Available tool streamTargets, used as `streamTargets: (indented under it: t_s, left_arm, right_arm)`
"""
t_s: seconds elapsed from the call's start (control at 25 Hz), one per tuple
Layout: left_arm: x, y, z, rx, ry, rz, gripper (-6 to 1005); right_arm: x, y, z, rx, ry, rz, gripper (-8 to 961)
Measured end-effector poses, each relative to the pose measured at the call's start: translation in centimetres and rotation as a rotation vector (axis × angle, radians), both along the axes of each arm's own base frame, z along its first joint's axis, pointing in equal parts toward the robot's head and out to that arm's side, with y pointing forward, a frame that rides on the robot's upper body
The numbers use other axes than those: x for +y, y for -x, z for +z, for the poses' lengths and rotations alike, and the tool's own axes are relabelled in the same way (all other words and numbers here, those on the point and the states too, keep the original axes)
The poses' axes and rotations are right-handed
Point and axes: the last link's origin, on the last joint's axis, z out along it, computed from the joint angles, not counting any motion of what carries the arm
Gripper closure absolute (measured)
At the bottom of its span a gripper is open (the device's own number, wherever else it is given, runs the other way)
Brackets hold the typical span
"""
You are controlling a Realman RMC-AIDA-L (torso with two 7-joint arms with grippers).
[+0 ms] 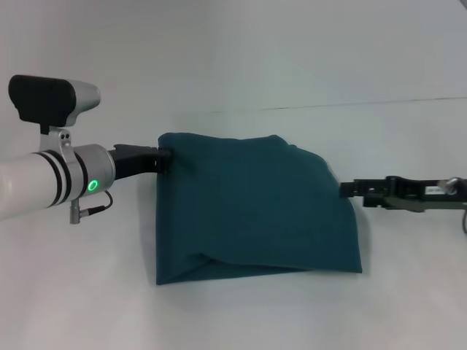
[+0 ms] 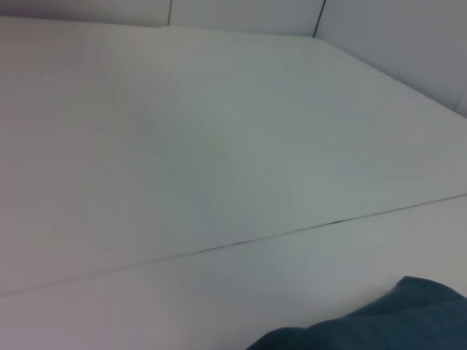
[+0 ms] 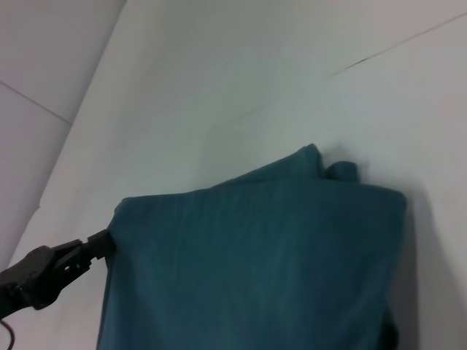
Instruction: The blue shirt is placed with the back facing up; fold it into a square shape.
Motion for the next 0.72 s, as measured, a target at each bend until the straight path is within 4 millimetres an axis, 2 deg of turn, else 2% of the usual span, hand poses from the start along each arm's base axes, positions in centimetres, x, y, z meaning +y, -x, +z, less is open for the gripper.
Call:
streamTargets:
  t_s: [0.24,0.52,0.64,0.72]
  left_arm:
    - [0.1,0.1,0.2,0.004,-0.003,0.0,1001]
    - [0.1,0.4,0.4,0.009,-0.013,0.008,1000]
    - [0.1,0.6,0.4,0.012,-0.016,0.012,1000]
    - [0.1,0.6,0.4,0.012,-0.016,0.012,1000]
  right_arm:
    - [0.6,1.4,-2.3,-0.005,0.019,0.023,195]
    - [1.1,1.9,-2.8,-0.004,0.0,0.021,247]
    - [1.3,1.7,-2.8,-0.017,-0.018,0.018,488]
    - [1.3,1.7,-2.8,-0.023,-0.023,0.023,535]
